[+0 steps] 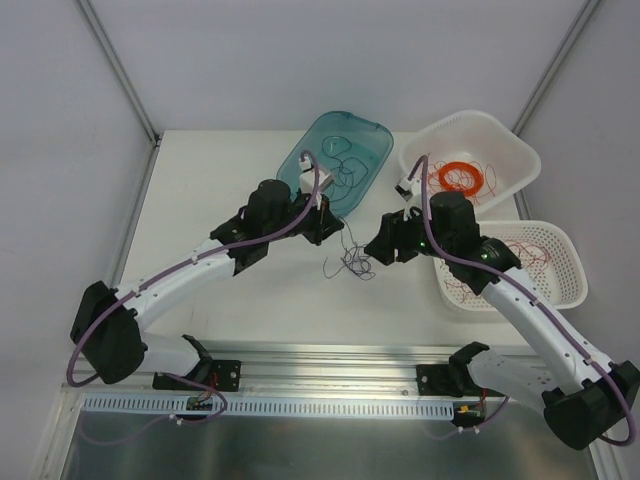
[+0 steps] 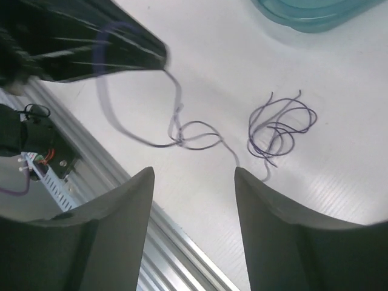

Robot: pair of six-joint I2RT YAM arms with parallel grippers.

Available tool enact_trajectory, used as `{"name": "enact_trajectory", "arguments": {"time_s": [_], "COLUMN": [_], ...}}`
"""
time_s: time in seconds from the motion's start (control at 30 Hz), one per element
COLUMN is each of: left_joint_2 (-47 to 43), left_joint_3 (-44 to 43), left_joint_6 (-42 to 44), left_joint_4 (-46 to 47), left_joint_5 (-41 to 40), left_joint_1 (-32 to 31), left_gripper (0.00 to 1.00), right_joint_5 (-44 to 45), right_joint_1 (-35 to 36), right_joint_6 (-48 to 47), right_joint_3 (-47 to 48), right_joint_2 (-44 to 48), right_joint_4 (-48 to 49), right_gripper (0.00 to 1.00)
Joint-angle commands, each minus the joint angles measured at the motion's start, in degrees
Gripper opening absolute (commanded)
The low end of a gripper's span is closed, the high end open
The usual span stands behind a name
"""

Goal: Untangle the cables

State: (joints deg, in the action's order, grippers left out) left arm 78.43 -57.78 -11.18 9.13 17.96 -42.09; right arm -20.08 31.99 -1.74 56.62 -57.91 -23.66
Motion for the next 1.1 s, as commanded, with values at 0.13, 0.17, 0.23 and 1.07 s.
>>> {"name": "enact_trajectory", "arguments": {"time_s": [0.13, 0.17, 0.23, 1.07], "left_joint_2": [-11.45, -11.98, -12.86, -19.28], "left_joint_3": [-2.42, -2.6, -3.13, -17.62], "left_joint_6": [4.76, 4.85, 4.59, 4.67], "left_joint_4": [-7.36, -7.8, -8.77, -20.1], "left_joint_5": [-7.85, -7.15, -6.27, -5.3], "left_joint_1": [0.34, 0.34, 0.34, 0.43], "left_gripper": [0.0, 0.0, 0.0, 0.0], "right_joint_5": [5.83, 6.36, 6.54, 15.15], "right_joint_1": [-3.77, -3.86, -3.86, 7.12], "right_joint_6": [3.67, 3.85, 4.72, 4.55], "right_joint_3": [-3.35, -4.05, -4.41, 2.53], "right_joint_2": [0.35, -0.09, -3.43, -42.37], "right_joint_4": [5.2, 6.42, 7.4, 19.1], "right_gripper": [0.66, 0.66, 0.66, 0.67]}}
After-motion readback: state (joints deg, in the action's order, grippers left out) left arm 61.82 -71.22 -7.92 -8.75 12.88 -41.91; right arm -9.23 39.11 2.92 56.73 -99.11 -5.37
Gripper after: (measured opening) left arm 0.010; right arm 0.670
